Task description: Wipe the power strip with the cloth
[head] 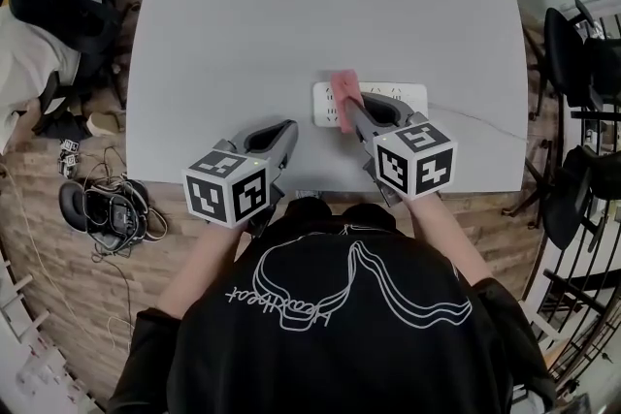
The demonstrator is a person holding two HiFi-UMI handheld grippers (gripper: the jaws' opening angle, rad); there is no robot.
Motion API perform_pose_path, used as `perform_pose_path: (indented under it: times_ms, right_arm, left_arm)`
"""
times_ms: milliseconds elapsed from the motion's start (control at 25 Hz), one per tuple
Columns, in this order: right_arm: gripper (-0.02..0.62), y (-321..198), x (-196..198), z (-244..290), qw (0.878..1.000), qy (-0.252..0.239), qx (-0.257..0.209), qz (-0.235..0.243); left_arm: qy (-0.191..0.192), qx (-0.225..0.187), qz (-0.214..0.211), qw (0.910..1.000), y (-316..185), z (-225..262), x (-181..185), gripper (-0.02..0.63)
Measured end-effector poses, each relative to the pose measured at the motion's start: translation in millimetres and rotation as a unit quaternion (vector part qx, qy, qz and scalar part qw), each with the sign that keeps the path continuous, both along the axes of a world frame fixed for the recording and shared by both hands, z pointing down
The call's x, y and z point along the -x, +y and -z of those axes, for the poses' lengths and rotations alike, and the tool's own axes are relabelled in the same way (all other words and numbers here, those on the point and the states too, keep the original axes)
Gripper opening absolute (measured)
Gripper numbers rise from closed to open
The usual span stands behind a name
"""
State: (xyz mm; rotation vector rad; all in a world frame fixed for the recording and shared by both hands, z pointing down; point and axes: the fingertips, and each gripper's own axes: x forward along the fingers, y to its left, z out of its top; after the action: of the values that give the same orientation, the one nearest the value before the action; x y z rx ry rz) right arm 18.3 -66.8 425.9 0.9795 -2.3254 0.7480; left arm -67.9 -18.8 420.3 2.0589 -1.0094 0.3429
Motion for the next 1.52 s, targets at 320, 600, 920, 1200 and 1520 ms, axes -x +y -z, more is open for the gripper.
perform_pose_path:
  times_ms: [320,600,920,1200,1520]
  right_arm:
    - [0.043,3,31,-15,1.0,-0.014,0.024,0.009]
    - [0.042,5,38,-28,0.999,-0.01,0.038,0.017]
    - [0.043,4,38,-38,0.999,0.012,0.034,0.02]
    - [0.043,3,36,-41,0.999,0.031,0.024,0.024]
    - [0.044,3,33,-44,0.999,0.037,0.024,0.018]
  left_arm:
    - [0.001,0.004,0.02,0.9998,7,-5,19,0.015]
    - [0.0,0.007,0.03,0.9995,10,-6,21,0.015]
    - [0.002,0.012,0.031,0.9994,9,-10,18,0.015]
    - [0.004,0.022,0.03,0.9993,9,-15,17,0.014]
    - [0.007,0.026,0.021,0.9994,7,-17,18,0.015]
